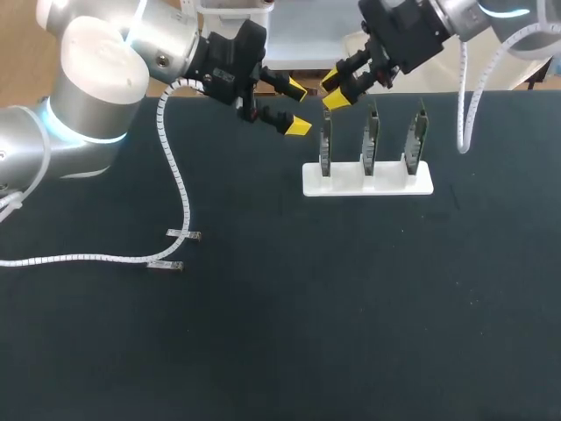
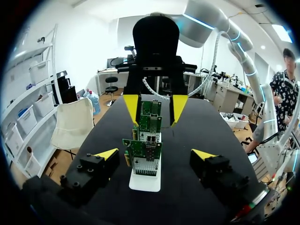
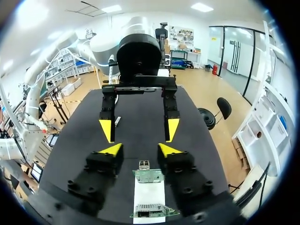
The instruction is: Pick up the optical module with the left hand, and insert it into the network port with the right hand.
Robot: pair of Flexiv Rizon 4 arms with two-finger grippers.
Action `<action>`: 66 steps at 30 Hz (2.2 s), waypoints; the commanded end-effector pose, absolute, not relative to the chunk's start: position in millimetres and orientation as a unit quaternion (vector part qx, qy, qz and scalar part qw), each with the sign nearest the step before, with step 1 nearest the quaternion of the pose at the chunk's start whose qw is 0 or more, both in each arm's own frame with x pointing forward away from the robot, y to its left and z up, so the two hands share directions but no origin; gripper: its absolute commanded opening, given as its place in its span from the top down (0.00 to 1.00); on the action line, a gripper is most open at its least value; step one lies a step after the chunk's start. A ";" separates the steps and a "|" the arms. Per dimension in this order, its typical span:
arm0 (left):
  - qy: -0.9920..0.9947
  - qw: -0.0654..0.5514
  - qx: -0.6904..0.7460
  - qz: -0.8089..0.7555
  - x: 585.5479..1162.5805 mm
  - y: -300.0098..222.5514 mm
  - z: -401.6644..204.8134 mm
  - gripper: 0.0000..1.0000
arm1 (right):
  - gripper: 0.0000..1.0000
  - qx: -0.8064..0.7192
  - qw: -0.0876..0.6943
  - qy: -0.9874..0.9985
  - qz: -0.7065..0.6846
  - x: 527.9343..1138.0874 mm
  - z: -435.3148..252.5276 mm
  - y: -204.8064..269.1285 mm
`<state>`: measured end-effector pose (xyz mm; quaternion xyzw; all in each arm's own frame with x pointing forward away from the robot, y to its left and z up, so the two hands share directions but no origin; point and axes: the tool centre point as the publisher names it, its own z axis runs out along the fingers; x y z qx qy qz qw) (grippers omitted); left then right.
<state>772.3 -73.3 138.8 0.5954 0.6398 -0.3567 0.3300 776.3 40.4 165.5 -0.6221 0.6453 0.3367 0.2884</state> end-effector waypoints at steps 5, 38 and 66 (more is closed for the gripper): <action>0.640 0.327 0.597 -0.357 774.2 -73.7 138.9 0.00 | 0.00 -0.585 0.302 0.650 0.379 776.1 175.2 31.6; 0.640 0.327 0.597 -0.357 774.2 -73.7 138.9 0.00 | 1.00 -0.587 0.303 0.640 0.392 770.1 178.5 16.8; 0.640 0.327 0.597 -0.357 774.2 -73.7 138.9 0.00 | 1.00 -0.604 0.275 0.646 0.377 773.0 159.5 39.5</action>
